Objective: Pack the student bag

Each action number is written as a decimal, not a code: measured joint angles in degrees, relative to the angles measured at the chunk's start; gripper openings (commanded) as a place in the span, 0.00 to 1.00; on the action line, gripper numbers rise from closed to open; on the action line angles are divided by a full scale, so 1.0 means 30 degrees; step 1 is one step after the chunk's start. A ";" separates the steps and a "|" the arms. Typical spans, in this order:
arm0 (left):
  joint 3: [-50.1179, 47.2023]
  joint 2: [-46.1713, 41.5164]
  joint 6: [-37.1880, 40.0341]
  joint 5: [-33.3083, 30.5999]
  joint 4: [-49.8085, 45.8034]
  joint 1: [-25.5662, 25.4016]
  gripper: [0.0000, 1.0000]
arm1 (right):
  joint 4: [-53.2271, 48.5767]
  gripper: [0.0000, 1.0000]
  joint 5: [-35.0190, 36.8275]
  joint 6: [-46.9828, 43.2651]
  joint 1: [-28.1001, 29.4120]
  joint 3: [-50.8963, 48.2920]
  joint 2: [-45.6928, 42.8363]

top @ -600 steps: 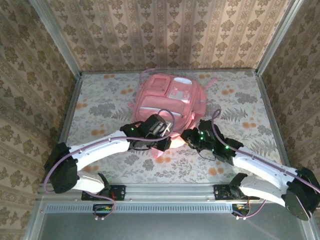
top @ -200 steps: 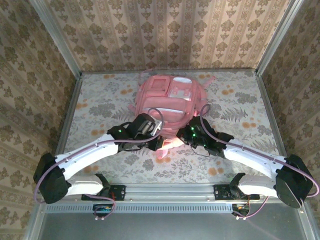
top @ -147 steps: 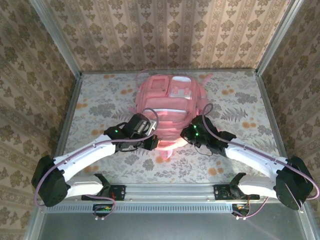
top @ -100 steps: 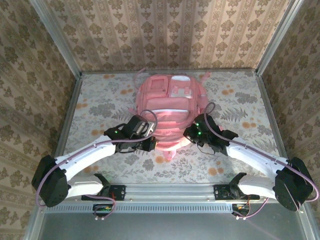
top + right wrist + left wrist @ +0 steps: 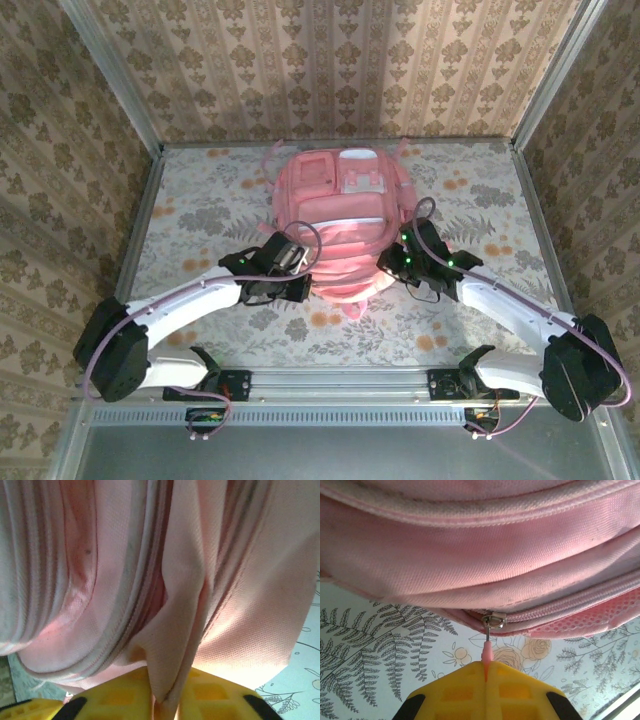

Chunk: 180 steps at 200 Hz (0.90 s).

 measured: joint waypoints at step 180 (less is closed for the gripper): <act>-0.0262 0.2594 -0.0495 -0.0233 0.2747 -0.0685 0.19 | -0.0248 0.43 -0.1319 -0.1647 -0.0226 -0.0044 -0.1464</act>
